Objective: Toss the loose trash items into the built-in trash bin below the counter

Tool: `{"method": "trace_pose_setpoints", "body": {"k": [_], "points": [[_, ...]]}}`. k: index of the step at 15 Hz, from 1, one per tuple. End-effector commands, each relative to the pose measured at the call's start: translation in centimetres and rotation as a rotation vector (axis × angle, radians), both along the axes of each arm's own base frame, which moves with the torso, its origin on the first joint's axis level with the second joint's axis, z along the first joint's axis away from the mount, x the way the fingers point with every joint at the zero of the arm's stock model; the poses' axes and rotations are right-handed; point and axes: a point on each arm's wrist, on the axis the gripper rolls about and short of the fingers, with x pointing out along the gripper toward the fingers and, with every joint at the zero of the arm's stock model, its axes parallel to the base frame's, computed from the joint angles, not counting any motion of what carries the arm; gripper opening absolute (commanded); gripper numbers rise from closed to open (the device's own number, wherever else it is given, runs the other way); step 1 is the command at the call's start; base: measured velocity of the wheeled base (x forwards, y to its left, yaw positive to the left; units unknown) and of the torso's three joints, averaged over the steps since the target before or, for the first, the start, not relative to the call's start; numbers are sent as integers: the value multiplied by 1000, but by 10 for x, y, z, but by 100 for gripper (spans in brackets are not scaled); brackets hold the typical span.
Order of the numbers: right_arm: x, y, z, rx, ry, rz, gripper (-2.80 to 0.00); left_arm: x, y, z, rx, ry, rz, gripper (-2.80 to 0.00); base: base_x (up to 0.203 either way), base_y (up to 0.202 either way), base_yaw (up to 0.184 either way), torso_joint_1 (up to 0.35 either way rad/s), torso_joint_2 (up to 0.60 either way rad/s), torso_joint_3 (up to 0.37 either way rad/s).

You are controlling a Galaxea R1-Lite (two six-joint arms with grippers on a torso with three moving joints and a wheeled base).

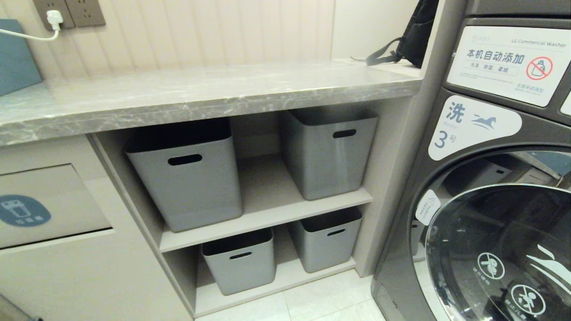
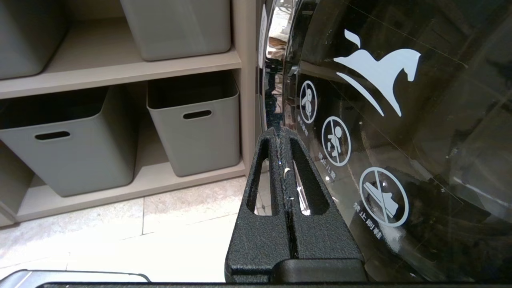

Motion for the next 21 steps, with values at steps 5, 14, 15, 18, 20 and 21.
{"method": "trace_pose_setpoints", "body": {"k": [5,14,15,18,20,21], "points": [[0,0,0,-1,-2,2,-280,-27,0,-39,-18,-61,26,-280,0,0,0,0,0,0],[0,0,0,-1,-2,2,-280,-26,4,-48,-32,26,199,-280,0,0,0,0,0,0],[0,0,0,-1,-2,1,-280,-26,3,-54,-1,83,187,-280,0,0,0,0,0,0],[0,0,0,-1,-1,1,-280,-28,3,-53,-6,112,173,-280,0,0,0,0,0,0],[0,0,0,-1,-1,1,-280,-27,3,-53,-7,110,173,-280,0,0,0,0,0,0],[0,0,0,-1,-2,1,-280,-27,3,-54,-14,111,176,-280,0,0,0,0,0,0]]}}
